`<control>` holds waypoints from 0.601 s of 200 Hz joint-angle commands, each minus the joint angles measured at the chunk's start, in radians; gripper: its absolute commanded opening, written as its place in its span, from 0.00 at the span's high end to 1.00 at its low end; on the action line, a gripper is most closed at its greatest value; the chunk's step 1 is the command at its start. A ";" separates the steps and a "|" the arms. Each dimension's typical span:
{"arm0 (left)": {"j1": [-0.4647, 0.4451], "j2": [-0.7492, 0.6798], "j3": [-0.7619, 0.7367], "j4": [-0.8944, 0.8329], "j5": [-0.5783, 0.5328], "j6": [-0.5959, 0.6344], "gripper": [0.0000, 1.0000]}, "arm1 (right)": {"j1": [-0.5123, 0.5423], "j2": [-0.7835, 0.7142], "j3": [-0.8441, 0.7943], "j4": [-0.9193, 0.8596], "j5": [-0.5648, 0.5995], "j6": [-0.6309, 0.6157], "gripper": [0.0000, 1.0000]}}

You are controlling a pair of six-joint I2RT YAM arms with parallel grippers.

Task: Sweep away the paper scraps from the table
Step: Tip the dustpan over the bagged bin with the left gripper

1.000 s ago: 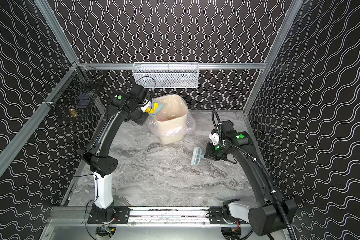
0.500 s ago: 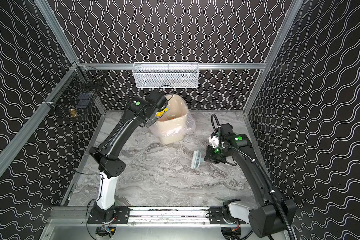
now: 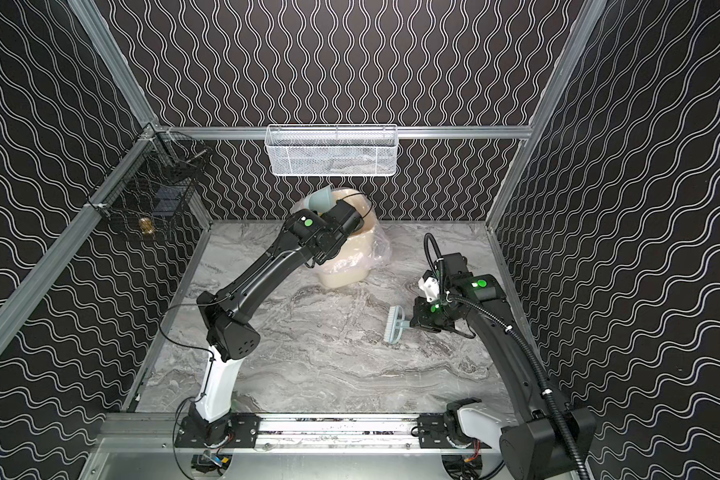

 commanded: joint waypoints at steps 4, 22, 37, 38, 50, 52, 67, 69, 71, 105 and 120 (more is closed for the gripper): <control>0.000 -0.024 -0.025 0.097 -0.085 0.131 1.00 | -0.001 -0.008 -0.006 0.013 0.002 -0.012 1.00; 0.002 -0.034 -0.043 0.167 -0.093 0.213 1.00 | 0.000 -0.017 -0.014 0.018 0.002 -0.013 1.00; 0.003 -0.033 -0.043 0.212 -0.090 0.269 1.00 | -0.001 -0.025 -0.021 0.023 0.005 -0.011 1.00; 0.003 -0.033 -0.044 0.215 -0.090 0.275 1.00 | -0.002 -0.025 -0.022 0.023 0.004 -0.011 1.00; 0.003 -0.037 -0.068 0.250 -0.087 0.320 1.00 | -0.002 -0.031 -0.028 0.026 0.004 -0.010 1.00; 0.003 -0.039 -0.072 0.254 -0.085 0.323 1.00 | -0.002 -0.031 -0.028 0.026 0.005 -0.009 1.00; 0.003 -0.054 -0.109 0.285 -0.083 0.359 1.00 | -0.002 -0.042 -0.033 0.028 0.006 -0.007 1.00; 0.002 -0.057 -0.113 0.287 -0.082 0.360 1.00 | -0.002 -0.042 -0.033 0.028 0.007 -0.007 1.00; 0.003 -0.058 -0.115 0.288 -0.081 0.360 1.00 | -0.002 -0.043 -0.033 0.028 0.008 -0.006 1.00; 0.003 -0.088 -0.145 0.291 -0.079 0.361 1.00 | -0.002 -0.066 -0.046 0.041 0.011 0.007 1.00; 0.003 -0.098 -0.143 0.291 -0.073 0.346 1.00 | -0.002 -0.070 -0.045 0.045 0.013 0.012 1.00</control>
